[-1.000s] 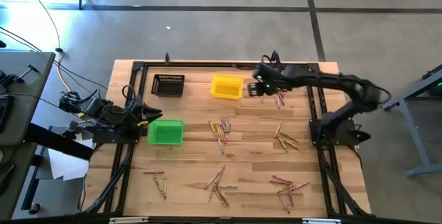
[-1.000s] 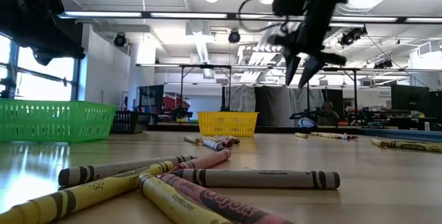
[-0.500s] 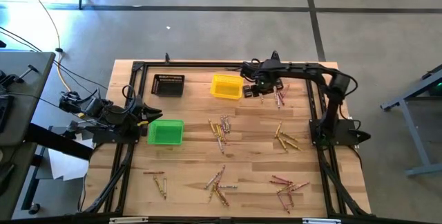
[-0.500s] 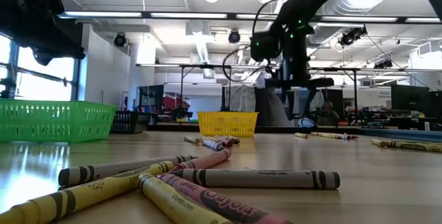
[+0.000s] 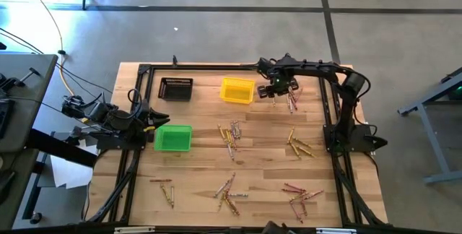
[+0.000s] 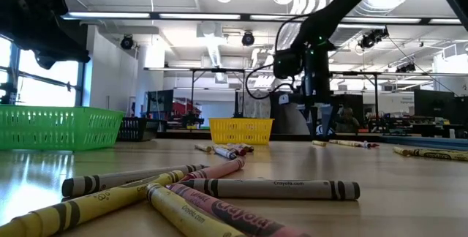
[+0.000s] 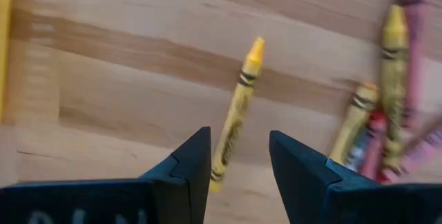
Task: Sort crayons
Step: Put the yellow crayon into the yellow bin
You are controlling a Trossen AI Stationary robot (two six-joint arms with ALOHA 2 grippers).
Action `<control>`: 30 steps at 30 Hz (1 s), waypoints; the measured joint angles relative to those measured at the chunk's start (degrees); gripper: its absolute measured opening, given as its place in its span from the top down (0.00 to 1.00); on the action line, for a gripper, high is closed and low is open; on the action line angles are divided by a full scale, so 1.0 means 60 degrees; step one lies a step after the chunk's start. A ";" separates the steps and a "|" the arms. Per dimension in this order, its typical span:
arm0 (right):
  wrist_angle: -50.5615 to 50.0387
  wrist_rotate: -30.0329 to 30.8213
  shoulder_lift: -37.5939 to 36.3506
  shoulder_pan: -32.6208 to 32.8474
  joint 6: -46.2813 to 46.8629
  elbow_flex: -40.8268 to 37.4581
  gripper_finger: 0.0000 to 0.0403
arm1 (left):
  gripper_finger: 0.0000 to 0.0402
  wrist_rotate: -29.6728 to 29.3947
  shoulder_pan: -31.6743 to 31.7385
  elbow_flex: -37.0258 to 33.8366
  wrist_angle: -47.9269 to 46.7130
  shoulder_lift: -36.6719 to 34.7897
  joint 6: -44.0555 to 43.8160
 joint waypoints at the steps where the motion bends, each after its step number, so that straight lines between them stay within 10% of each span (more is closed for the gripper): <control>1: 0.0240 -0.0146 0.0000 -0.0064 -0.0025 -0.0137 0.67 | 0.82 0.0000 0.0001 0.0000 0.0000 0.0000 0.0001; 15: 0.1446 -0.0481 -0.0063 -0.0148 -0.0014 -0.1071 0.68 | 0.82 0.0000 0.0002 -0.0004 0.0001 -0.0002 0.0001; 24: 0.1638 -0.0743 -0.0037 -0.0144 -0.0269 -0.1089 0.96 | 0.82 0.0000 0.0002 -0.0002 0.0002 -0.0002 0.0001; 30: 0.1260 -0.0867 -0.0175 -0.0144 -0.0237 -0.0957 0.95 | 0.82 0.0000 0.0002 -0.0004 0.0001 -0.0001 0.0001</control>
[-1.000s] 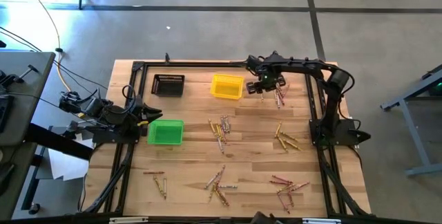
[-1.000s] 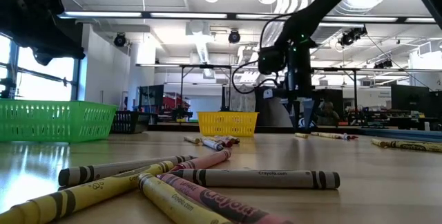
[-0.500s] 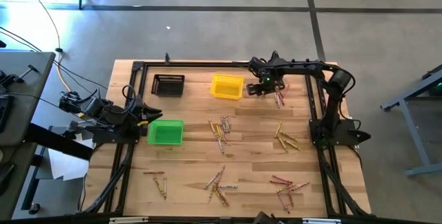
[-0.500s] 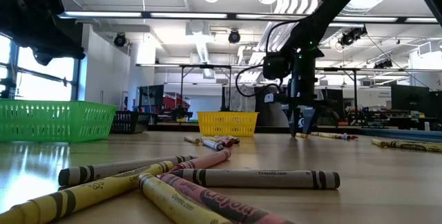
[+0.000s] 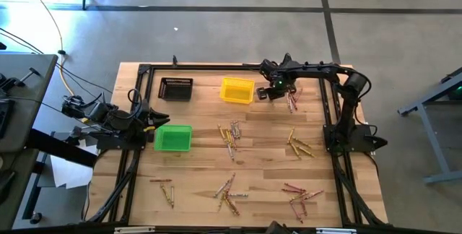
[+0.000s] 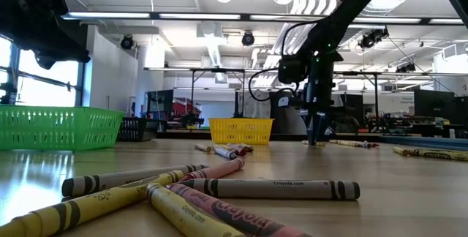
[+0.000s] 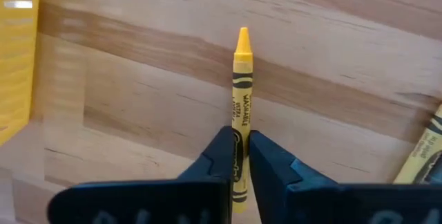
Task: Sort crayons
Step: Put the yellow crayon into the yellow bin
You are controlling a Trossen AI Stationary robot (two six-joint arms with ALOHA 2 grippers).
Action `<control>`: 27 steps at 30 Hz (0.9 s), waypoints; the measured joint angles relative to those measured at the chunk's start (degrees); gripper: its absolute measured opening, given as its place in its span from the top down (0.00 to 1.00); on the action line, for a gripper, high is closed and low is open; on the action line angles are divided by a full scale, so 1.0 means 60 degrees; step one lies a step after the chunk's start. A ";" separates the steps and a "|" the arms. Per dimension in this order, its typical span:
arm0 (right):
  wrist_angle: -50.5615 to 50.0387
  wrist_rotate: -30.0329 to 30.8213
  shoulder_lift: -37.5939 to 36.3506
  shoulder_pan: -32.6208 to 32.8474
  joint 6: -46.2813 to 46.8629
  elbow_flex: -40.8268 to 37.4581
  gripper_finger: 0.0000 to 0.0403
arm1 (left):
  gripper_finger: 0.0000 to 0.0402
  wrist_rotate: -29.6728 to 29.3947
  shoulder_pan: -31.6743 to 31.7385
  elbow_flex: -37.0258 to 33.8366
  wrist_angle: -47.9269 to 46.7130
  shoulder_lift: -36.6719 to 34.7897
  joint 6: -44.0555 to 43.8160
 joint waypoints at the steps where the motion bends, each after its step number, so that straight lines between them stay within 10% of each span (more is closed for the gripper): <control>1: -0.0249 0.0100 -0.0072 0.0000 0.0004 0.0015 0.96 | 0.82 0.0000 0.0000 0.0001 0.0000 0.0001 0.0000; 15: 0.0956 0.0744 -0.2540 0.0510 0.0299 0.0365 0.98 | 0.82 0.0000 0.0000 0.0003 0.0001 -0.0002 0.0000; 27: 0.2588 0.1142 -0.0941 0.1286 -0.0153 0.1510 0.97 | 0.82 0.0066 0.0000 0.0003 -0.0002 0.0000 0.0000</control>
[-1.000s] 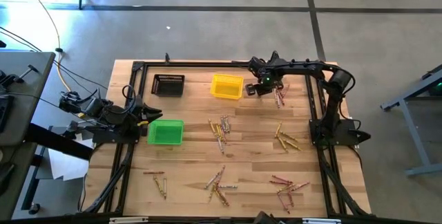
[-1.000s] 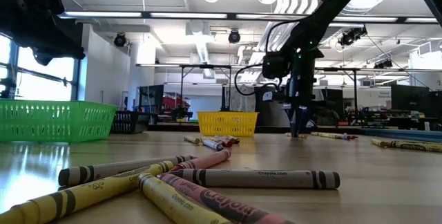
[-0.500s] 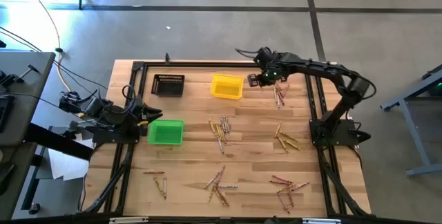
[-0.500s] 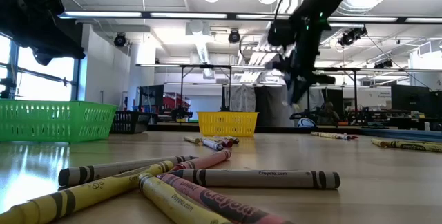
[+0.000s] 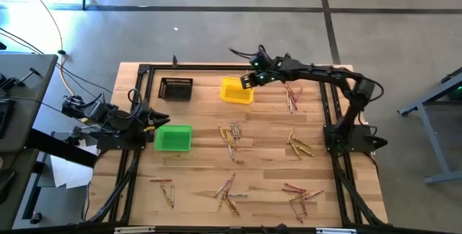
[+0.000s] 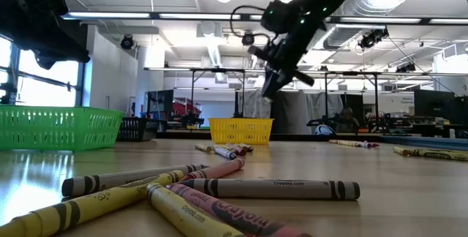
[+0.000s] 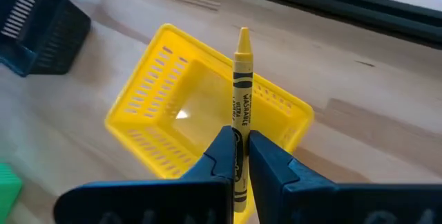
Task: Sort crayons
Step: Put the yellow crayon into the yellow bin
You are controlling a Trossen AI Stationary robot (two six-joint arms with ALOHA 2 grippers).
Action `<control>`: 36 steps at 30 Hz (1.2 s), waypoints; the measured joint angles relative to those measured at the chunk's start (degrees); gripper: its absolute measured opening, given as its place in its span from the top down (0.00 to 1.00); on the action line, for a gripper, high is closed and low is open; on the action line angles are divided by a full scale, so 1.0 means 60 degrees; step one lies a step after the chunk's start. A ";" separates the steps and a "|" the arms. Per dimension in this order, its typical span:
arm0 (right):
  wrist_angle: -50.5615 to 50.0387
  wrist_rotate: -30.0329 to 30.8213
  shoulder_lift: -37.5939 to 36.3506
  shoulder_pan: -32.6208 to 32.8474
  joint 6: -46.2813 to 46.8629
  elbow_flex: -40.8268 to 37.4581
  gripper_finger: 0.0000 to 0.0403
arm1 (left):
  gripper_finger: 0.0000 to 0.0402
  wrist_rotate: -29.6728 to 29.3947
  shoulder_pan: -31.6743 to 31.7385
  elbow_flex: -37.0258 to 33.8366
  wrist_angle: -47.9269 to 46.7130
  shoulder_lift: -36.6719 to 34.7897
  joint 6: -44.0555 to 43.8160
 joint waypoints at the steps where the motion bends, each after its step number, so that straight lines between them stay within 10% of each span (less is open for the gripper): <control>1: -0.0007 0.0003 0.0211 0.0000 -0.0096 0.0086 0.97 | 0.82 0.0000 -0.0002 -0.0001 0.0004 -0.0001 -0.0002; 23: 0.0005 -0.0207 0.1520 0.0424 -0.1047 0.0875 0.84 | 0.82 0.0004 -0.0002 0.0000 0.0002 0.0000 0.0000; 36: -0.2602 0.0416 0.0202 0.0498 -0.0444 0.0875 0.81 | 0.82 0.0007 -0.0002 -0.0001 0.0016 0.0001 -0.0001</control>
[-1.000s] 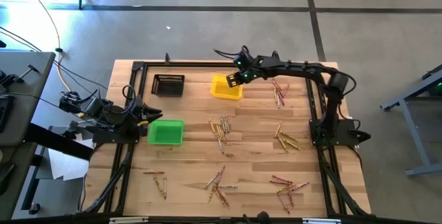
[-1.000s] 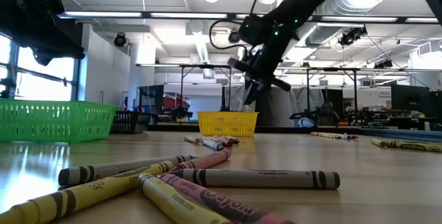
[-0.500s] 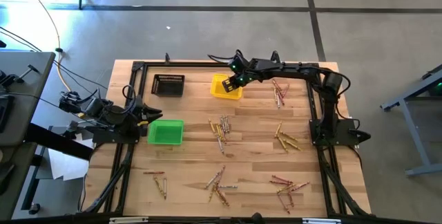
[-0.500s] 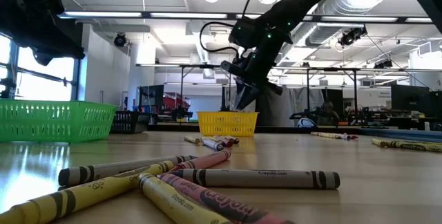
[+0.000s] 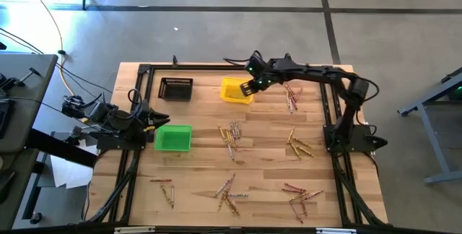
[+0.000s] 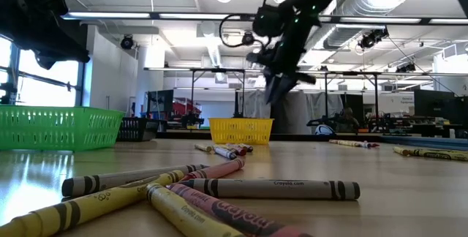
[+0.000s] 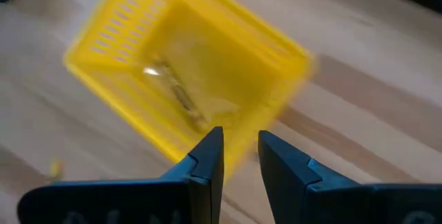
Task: Sort crayons
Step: Put the yellow crayon into the yellow bin
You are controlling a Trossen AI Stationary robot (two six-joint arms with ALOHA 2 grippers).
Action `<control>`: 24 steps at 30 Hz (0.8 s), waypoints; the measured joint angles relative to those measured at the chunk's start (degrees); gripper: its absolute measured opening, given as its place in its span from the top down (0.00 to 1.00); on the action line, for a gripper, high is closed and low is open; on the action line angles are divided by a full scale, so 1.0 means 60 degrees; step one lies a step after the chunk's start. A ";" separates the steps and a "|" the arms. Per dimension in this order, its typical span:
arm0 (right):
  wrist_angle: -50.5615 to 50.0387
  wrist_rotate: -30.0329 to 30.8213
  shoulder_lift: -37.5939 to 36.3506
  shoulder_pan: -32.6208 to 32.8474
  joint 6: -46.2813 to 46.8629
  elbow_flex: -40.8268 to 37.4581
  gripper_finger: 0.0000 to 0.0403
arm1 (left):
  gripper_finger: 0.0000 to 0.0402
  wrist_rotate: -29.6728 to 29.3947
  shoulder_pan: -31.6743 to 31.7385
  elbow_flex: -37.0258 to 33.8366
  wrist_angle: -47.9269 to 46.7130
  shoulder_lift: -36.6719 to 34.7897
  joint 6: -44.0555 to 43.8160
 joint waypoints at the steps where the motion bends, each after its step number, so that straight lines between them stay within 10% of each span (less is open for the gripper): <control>1: -0.0444 0.0297 -0.0193 0.0058 0.0069 0.0000 0.81 | 0.82 0.0000 0.0002 -0.0002 -0.0003 -0.0003 -0.0002; 10: -0.3242 0.2287 -0.2132 0.1139 0.1704 -0.1151 0.81 | 0.82 -0.0004 -0.0001 -0.0002 0.0005 -0.0004 0.0001; 24: -0.1957 0.0155 -0.6316 0.3825 0.6625 -0.6166 0.81 | 0.82 -0.0004 0.0002 -0.0002 0.0010 -0.0003 0.0001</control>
